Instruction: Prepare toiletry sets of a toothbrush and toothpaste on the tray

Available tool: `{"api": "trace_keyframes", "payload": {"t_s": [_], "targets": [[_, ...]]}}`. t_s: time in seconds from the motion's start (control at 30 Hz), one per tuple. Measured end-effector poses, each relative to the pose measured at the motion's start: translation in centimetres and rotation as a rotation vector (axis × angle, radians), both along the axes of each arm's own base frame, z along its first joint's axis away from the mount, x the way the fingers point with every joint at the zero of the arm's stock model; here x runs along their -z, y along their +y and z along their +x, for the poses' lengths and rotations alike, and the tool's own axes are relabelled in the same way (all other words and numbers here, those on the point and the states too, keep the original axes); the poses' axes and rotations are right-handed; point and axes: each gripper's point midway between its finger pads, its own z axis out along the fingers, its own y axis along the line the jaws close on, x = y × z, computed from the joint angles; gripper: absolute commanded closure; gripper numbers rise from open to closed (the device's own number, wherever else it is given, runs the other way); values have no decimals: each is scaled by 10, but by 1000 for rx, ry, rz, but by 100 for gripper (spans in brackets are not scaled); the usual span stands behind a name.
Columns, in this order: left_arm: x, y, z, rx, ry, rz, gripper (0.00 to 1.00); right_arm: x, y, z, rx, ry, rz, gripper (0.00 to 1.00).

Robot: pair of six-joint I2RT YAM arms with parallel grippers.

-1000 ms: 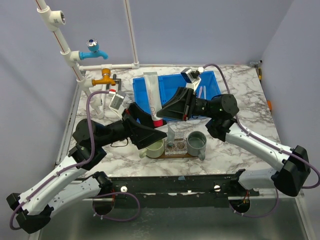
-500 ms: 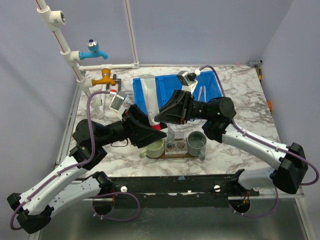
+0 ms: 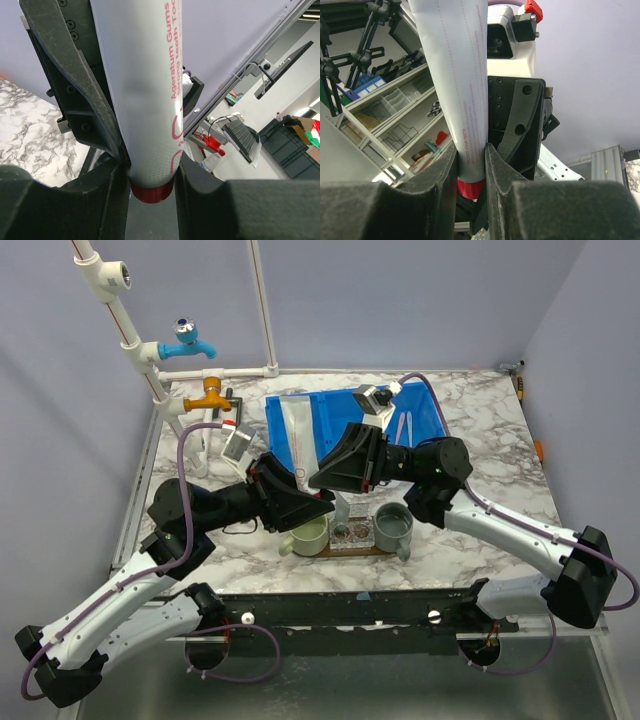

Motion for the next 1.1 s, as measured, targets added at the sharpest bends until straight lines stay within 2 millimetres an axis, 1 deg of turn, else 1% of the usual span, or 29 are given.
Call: {"api": "trace_keyframes", "payload": {"t_s": [0.03, 0.2, 0.3, 0.43, 0.53, 0.63, 0.77, 0.93, 1.1], "targets": [[0, 0, 0, 0, 1, 1, 100, 0, 0, 0, 2, -3, 0, 71], [3, 0, 0, 1, 7, 9, 100, 3, -2, -1, 15, -22, -2, 53], [7, 0, 0, 2, 11, 14, 100, 4, -3, -2, 32, -45, -10, 47], [11, 3, -3, 1, 7, 21, 100, 11, -3, 0, 64, -70, -57, 41], [17, 6, -6, -3, 0, 48, 100, 14, -1, 4, 96, -95, -106, 40], [28, 8, -7, -8, -4, 90, 100, 10, -1, 8, 137, -129, -141, 39], [48, 9, -8, -15, -2, 169, 100, 5, -1, 11, 174, -174, -180, 38], [76, 14, -9, -28, -11, 281, 100, 6, 0, 18, 213, -214, -263, 38], [102, 20, -12, -21, -24, 402, 100, -2, 4, 27, 240, -266, -341, 38]]}}
